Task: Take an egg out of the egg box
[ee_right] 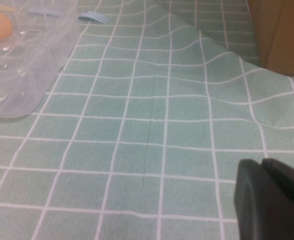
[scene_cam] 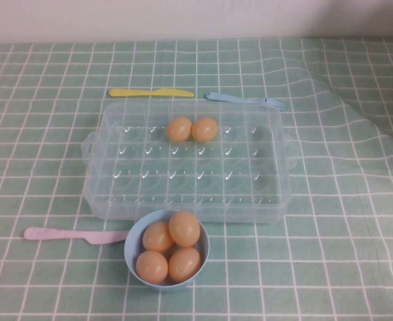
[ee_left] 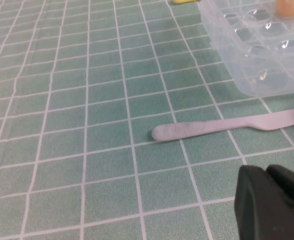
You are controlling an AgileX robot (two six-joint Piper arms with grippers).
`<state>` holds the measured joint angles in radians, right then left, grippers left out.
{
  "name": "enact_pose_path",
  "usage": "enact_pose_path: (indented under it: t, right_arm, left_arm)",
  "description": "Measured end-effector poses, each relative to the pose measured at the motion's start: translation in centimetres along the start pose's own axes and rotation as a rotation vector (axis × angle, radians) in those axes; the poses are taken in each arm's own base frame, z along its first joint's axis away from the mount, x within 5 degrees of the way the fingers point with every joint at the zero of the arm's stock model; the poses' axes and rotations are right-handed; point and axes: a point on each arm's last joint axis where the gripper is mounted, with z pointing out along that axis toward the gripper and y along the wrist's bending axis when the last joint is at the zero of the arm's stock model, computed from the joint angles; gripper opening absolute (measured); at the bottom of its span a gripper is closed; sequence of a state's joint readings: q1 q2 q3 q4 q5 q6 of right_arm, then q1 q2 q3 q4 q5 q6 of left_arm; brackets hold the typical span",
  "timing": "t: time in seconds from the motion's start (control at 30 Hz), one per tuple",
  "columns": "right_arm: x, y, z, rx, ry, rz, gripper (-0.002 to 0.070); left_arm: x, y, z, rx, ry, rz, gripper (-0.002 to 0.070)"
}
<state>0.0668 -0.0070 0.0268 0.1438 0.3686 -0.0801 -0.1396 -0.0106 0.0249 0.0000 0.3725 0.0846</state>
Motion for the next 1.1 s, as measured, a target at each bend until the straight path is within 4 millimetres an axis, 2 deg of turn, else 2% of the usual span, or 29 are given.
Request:
enact_pose_path:
  t: [0.77,0.87,1.1]
  right_arm:
    - [0.0,0.0,0.0,0.0,0.0,0.0,-0.0017]
    - [0.0,0.0,0.0,0.0,0.0,0.0,-0.0017]
    - [0.0,0.0,0.0,0.0,0.0,0.0,-0.0017]
  left_arm:
    - [-0.1,0.0,0.0,0.001,-0.011,-0.01,-0.0004]
    - [-0.6,-0.2,0.0,0.028,-0.06,-0.102,-0.0005]
    - [-2.4,-0.3,-0.3,0.089,-0.254,-0.442,-0.0005]
